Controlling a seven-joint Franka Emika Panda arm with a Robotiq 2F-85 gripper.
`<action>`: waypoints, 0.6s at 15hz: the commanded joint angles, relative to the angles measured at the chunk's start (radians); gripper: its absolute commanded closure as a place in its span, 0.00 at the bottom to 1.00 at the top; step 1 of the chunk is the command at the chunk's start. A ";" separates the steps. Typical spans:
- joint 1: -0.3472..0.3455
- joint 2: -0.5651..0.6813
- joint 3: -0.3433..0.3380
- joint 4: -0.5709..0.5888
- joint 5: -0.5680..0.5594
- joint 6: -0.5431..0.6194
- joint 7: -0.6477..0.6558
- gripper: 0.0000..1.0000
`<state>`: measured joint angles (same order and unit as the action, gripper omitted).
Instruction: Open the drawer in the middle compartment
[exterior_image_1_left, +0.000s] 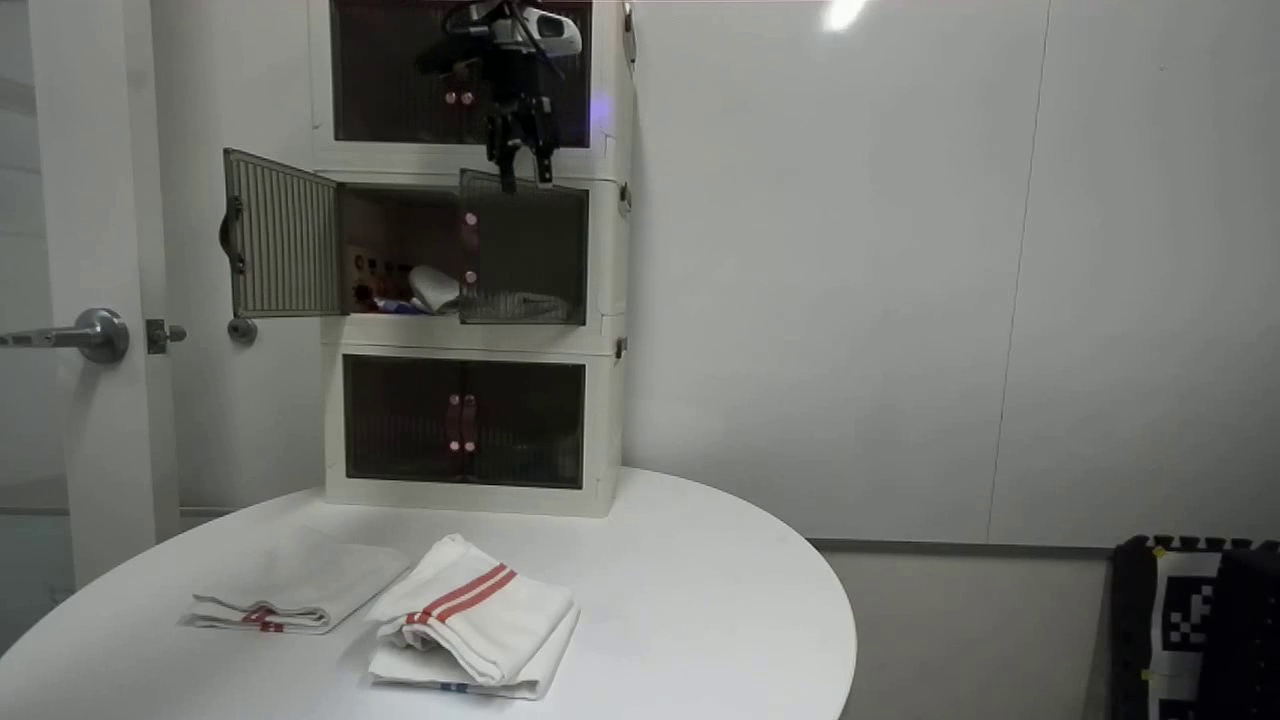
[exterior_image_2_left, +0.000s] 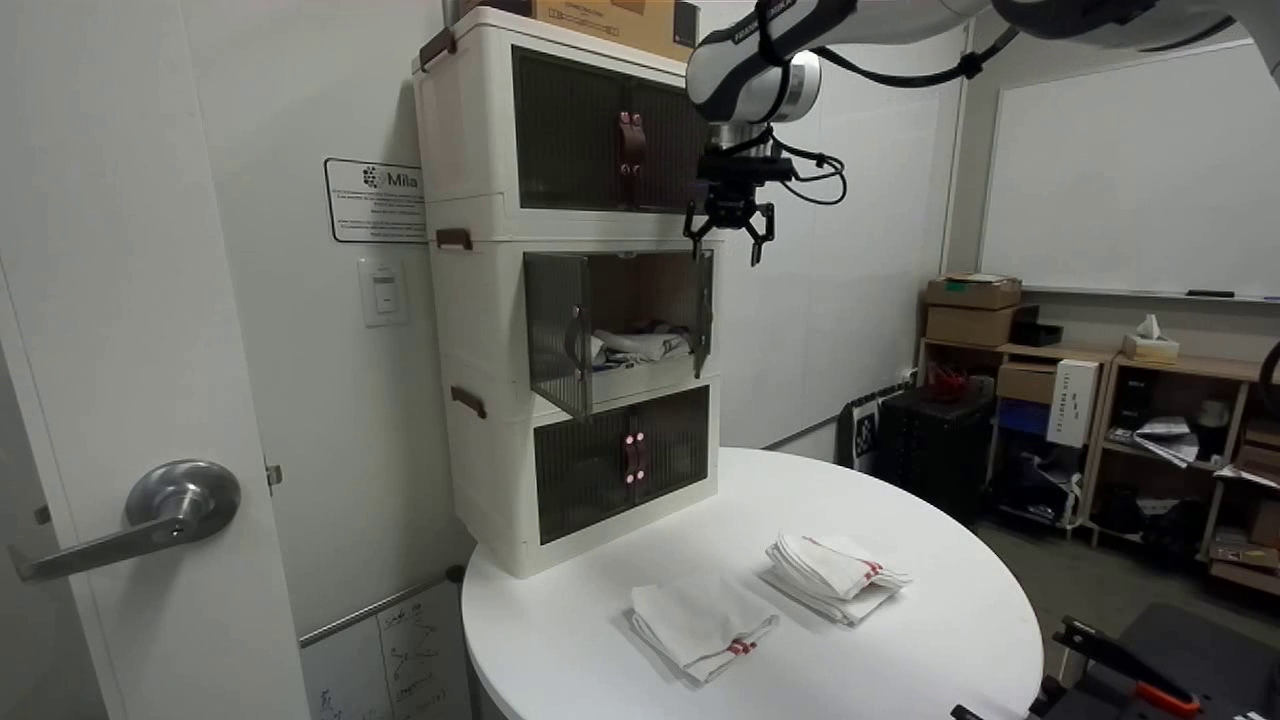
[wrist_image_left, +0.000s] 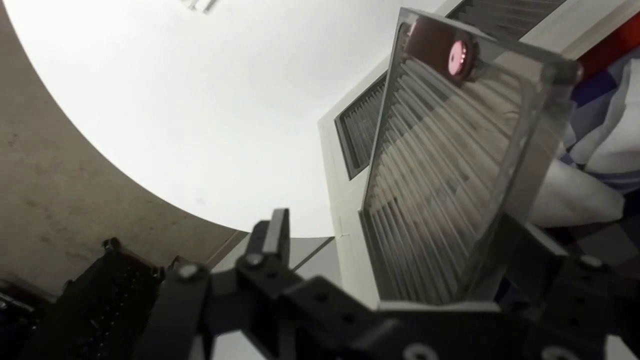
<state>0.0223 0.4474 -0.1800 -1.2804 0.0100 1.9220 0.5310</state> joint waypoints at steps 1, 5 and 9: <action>0.003 -0.085 -0.022 -0.124 -0.032 0.027 0.006 0.00; -0.073 -0.098 0.000 -0.204 -0.016 0.072 -0.118 0.00; -0.143 -0.091 0.008 -0.251 0.001 0.191 -0.309 0.00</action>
<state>-0.0697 0.3791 -0.1938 -1.4781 0.0001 2.0358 0.3590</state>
